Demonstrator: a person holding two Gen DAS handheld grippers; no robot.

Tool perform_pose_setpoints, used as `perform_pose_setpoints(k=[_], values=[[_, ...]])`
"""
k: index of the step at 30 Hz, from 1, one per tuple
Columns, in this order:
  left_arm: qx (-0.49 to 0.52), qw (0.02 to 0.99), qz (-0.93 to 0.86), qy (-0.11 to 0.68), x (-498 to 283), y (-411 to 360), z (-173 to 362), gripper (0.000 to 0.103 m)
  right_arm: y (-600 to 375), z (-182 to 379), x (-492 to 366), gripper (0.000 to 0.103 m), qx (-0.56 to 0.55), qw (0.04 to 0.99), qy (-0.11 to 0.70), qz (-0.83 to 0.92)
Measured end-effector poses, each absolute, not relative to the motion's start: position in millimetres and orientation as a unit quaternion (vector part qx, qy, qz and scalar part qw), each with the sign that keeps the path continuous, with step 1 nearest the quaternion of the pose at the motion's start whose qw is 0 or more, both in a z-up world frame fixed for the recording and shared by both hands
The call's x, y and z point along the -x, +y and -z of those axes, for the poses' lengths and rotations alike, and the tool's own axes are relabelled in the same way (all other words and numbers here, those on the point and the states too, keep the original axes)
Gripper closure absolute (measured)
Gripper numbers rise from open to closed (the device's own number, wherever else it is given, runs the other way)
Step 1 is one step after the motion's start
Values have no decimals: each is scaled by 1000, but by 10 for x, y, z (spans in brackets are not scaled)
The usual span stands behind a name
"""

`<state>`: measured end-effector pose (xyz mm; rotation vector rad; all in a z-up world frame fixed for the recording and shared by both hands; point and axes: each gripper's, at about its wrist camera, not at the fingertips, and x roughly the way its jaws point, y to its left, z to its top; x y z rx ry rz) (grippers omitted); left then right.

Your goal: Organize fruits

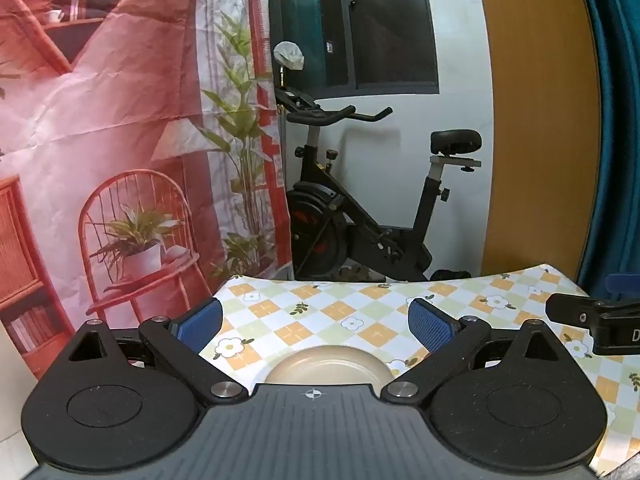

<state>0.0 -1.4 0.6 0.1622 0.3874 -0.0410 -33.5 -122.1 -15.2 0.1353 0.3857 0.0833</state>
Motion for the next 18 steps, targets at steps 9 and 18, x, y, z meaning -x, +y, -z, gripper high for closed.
perform_pose_setpoints(k=[9,18], values=[[-56,979,22,193,5,27,-39,3,-1206,119,352,0,-69,978,191,-41],[-58,980,21,191,1,29,-18,3,-1237,81,346,0,-73,978,193,-45]])
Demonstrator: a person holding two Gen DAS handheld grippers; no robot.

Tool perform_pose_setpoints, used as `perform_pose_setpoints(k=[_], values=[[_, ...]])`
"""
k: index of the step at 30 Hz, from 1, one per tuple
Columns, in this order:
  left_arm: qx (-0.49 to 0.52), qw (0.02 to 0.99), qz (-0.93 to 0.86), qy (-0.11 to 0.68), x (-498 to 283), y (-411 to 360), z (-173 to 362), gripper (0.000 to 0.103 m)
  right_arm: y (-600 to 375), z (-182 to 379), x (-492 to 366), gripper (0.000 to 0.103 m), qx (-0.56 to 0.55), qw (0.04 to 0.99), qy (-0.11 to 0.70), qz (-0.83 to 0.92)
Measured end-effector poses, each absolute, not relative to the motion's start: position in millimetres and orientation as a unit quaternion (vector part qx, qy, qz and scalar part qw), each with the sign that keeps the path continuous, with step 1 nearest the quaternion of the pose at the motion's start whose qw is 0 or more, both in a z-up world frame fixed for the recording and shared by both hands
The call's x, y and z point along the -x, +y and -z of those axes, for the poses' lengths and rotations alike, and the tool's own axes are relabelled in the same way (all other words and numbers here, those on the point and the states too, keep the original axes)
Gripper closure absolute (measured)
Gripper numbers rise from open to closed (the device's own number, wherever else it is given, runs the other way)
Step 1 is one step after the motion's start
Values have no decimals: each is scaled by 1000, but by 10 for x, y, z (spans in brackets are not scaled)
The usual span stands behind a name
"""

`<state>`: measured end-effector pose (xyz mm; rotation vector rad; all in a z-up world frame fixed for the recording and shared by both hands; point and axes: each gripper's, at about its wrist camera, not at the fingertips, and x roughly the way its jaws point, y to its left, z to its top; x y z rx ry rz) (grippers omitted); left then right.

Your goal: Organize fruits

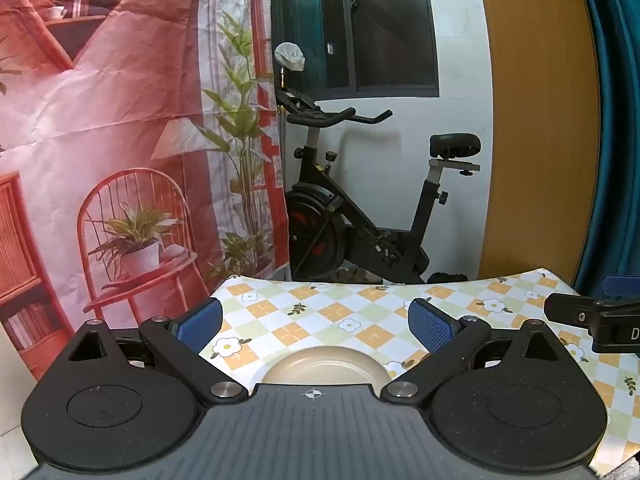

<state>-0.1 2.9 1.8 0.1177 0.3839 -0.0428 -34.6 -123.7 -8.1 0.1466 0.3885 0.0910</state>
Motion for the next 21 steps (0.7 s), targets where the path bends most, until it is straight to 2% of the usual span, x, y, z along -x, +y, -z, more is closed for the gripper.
perform_pose_setpoints(k=[21], values=[[-51,980,24,193,-19,40,-20,3,-1272,85,351,0,-70,979,187,-43]])
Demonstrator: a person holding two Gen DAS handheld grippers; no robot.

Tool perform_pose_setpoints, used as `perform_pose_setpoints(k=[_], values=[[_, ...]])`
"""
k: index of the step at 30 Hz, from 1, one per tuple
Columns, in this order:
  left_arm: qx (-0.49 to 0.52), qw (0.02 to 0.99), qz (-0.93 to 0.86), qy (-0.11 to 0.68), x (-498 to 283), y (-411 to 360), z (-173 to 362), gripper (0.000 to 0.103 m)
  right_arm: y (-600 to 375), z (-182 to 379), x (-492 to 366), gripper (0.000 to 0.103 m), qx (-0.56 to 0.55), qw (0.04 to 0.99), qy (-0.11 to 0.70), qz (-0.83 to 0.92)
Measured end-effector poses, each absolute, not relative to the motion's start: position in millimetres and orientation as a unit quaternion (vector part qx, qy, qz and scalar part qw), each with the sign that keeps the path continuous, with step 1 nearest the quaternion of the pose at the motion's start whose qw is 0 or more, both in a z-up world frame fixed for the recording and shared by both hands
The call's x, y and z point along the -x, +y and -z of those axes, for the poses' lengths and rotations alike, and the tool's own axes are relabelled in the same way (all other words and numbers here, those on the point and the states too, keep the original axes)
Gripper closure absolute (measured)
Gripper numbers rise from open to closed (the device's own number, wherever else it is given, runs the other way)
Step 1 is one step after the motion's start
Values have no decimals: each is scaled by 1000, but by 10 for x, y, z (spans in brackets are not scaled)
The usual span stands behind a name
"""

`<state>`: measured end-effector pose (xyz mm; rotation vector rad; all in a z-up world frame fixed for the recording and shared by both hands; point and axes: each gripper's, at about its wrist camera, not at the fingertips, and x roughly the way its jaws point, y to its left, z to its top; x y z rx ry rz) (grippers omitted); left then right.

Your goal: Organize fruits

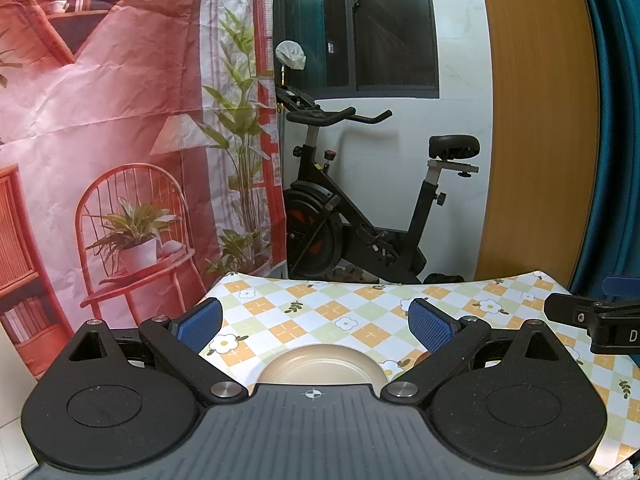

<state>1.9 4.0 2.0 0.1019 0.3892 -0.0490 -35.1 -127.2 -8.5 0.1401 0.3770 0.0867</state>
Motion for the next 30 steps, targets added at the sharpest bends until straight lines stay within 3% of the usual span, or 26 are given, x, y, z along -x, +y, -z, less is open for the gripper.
perform_pose_setpoints(k=[30], values=[[-42,980,26,195,13,36,-18,3,-1265,80,366,0,-66,980,184,-42]])
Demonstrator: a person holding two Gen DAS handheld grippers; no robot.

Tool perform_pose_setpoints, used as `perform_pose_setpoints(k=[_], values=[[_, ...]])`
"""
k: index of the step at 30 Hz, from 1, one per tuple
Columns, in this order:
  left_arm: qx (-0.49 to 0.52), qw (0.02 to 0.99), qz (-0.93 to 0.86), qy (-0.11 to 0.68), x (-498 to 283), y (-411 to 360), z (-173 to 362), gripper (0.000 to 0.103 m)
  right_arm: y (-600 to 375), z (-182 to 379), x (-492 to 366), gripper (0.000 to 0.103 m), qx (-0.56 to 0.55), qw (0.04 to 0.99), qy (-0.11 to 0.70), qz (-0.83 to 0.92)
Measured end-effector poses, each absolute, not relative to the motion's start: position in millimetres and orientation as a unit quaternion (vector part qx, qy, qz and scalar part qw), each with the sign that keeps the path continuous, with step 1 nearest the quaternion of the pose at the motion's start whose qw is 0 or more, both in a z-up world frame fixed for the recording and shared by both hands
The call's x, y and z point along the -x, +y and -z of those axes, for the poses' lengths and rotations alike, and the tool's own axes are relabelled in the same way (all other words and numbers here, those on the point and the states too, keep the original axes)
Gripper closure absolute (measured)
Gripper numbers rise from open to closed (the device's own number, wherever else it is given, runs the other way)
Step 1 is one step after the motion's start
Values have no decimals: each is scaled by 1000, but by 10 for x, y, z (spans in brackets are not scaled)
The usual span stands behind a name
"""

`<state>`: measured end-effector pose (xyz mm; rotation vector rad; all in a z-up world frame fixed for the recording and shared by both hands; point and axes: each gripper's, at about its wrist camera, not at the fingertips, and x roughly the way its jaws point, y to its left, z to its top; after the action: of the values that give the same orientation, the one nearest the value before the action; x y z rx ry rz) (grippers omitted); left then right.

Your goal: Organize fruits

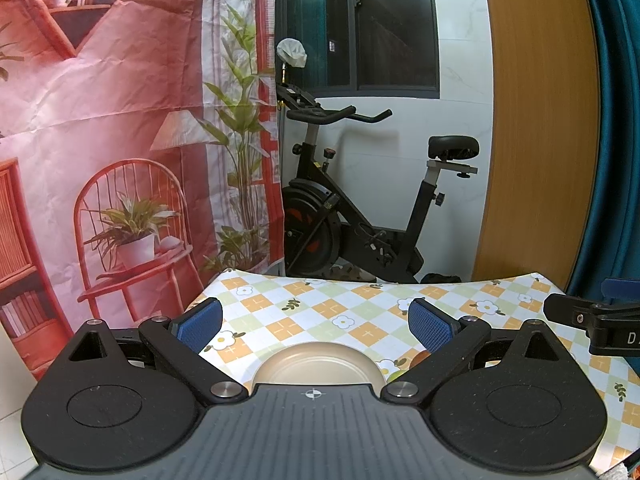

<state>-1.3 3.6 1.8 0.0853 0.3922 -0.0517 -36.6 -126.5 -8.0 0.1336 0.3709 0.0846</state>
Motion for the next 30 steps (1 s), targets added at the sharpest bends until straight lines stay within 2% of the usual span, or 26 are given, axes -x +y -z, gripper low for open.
perform_pose_setpoints(k=[30], values=[[-21,981,24,190,-50,-10,19,2,-1289,53,373,0,-67,981,178,-41]])
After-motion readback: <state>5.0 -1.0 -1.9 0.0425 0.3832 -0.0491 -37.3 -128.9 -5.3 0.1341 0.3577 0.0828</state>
